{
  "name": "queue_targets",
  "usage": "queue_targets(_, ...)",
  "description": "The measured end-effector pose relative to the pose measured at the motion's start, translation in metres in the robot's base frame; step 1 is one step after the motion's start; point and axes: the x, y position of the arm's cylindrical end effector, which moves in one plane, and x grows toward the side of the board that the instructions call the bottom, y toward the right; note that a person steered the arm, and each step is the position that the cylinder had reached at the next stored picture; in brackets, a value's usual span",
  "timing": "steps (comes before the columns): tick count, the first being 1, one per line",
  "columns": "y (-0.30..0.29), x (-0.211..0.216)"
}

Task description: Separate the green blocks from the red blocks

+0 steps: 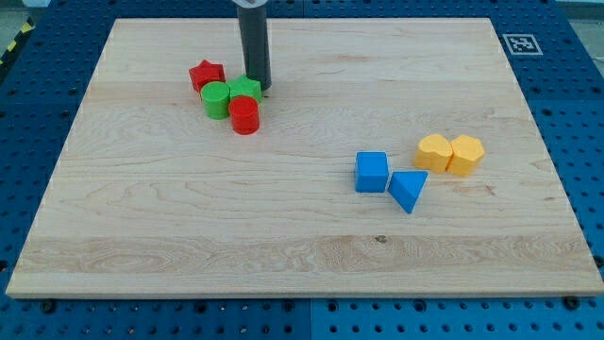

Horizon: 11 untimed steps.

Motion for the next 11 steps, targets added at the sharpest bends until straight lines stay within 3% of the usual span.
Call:
queue_targets(3,0.029,0.012)
queue_targets(7,-0.053,0.016)
queue_targets(10,-0.055,0.024)
queue_targets(11,-0.055,0.052)
